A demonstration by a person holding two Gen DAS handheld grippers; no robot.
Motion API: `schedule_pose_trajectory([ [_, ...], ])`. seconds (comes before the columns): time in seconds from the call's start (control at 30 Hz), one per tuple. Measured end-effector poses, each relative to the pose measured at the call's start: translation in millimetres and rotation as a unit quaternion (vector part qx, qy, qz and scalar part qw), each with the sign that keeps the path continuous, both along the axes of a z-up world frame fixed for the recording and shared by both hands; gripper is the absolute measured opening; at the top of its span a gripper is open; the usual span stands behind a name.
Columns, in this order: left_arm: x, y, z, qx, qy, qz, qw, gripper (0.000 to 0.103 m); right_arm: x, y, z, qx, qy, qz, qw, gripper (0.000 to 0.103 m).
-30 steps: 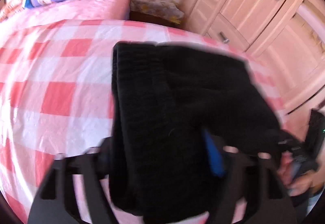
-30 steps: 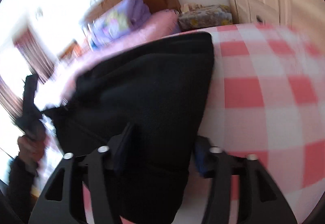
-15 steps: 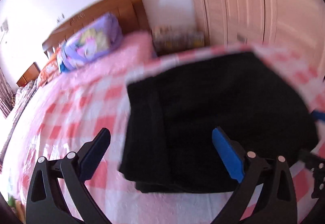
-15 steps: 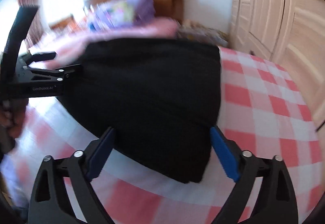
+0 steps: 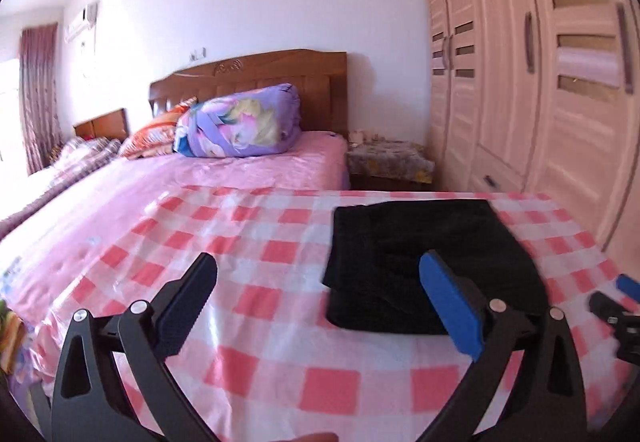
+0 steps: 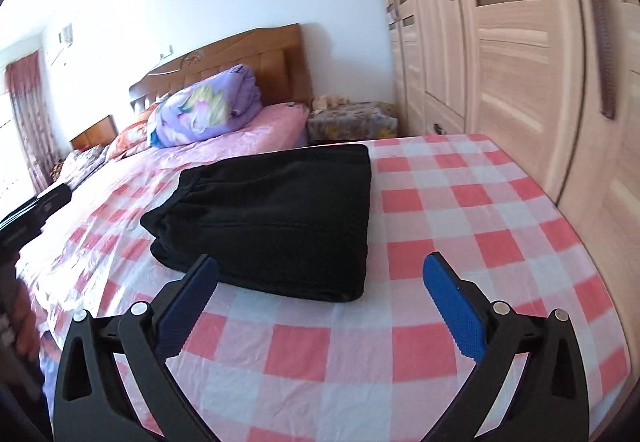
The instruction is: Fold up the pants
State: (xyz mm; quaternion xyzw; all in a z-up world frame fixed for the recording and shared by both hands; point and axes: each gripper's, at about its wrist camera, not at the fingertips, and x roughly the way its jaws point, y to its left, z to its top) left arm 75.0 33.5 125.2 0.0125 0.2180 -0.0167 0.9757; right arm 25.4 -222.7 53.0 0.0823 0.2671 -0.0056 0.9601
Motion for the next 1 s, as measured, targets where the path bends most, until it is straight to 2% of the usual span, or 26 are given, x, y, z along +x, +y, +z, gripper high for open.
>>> schedule_pose_trajectory([
  [0.07,-9.5,-6.9,0.1,0.007,0.011,-0.001,0.9999,0.102,-7.6,7.6,2.9,-0.003,-0.003,-0.007,1.0,0.099],
  [0.1,-14.6,-15.0,-1.6,0.031,0.02,0.007,0.9993,0.102,-9.8,10.7,1.7,-0.009,-0.003,-0.01,1.0,0.099],
  [0.17,-20.3,-26.2,-6.6,0.054,0.025,0.011,0.9982,0.102,-13.8,15.9,-4.5,-0.027,0.002,-0.022,0.999,0.099],
  [0.27,-21.1,-39.3,-26.1,0.067,0.037,0.022,0.9968,0.102,-15.1,18.4,-20.1,-0.034,0.025,-0.032,0.999,0.099],
  [0.33,-16.0,-47.3,-42.8,0.073,0.059,0.027,0.9952,0.102,-12.9,17.7,-31.8,-0.033,0.044,-0.035,0.998,0.099],
  [0.4,-11.7,-53.8,-59.9,0.067,0.094,0.014,0.9933,0.102,-10.5,16.7,-42.7,-0.035,0.059,-0.043,0.997,0.099],
  [0.5,-8.7,-58.1,-80.6,0.041,0.124,-0.013,0.9914,0.102,-7.3,17.7,-55.0,-0.035,0.073,-0.044,0.996,0.099],
  [0.77,-14.9,-68.2,-100.7,0.042,0.13,-0.05,0.9894,0.101,-3.7,26.3,-68.8,-0.049,0.083,-0.039,0.995,0.099],
  [1.0,-18.9,-68.8,-102.8,0.047,0.13,-0.052,0.9891,0.101,-5.5,30.7,-69.8,-0.053,0.085,-0.034,0.994,0.099],
])
